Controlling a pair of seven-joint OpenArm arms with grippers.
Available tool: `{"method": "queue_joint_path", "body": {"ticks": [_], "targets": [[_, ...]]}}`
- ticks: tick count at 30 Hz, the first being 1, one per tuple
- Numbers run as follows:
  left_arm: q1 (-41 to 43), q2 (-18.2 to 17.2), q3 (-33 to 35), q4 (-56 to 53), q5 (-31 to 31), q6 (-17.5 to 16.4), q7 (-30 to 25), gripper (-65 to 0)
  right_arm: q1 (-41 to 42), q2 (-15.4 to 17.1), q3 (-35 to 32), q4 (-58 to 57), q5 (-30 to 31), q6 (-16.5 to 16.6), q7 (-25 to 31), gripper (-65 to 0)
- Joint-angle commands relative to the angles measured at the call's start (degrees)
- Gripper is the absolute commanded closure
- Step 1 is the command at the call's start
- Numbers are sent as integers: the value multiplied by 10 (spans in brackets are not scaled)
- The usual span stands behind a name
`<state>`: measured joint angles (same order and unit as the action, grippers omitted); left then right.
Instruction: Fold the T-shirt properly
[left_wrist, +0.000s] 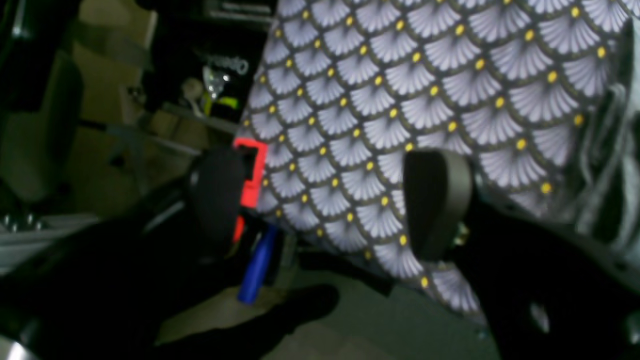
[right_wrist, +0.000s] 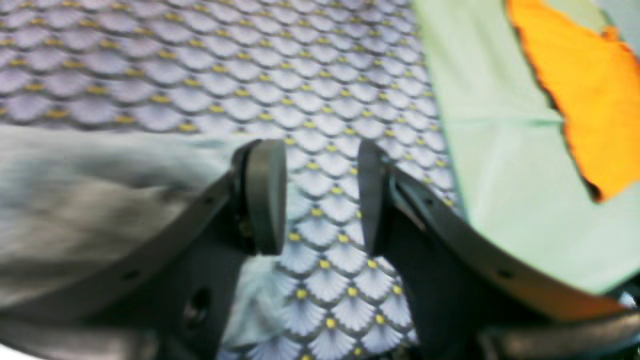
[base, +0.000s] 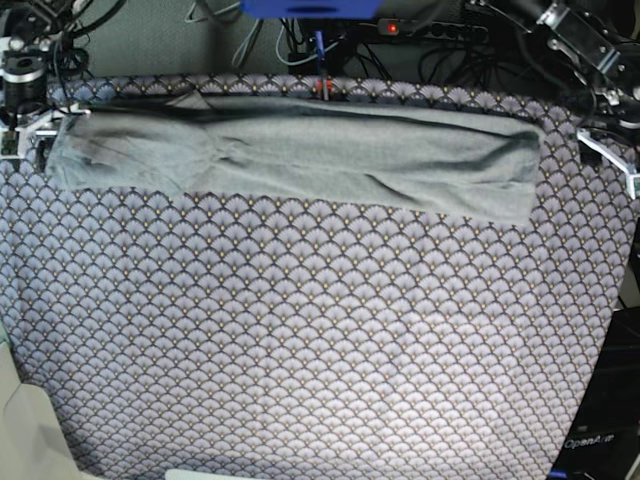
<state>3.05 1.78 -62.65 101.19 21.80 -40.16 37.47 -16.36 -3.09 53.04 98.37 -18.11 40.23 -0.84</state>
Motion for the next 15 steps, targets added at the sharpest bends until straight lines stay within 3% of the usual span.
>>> {"method": "queue_joint_path", "body": {"ticks": [1,10,15], "targets": [[-6,-4,2,6,-9,2,-16,-484,8,5,1,-7,-1,-2,10,-267],[-10,36,54,-23,-6,2,-16,-485,36,3,12,-52,-42,-2,10,-473],[-11,44,57,-29,-8,2,-16,-485,36,2,12,-52,-41,-2,10,-485]]}}
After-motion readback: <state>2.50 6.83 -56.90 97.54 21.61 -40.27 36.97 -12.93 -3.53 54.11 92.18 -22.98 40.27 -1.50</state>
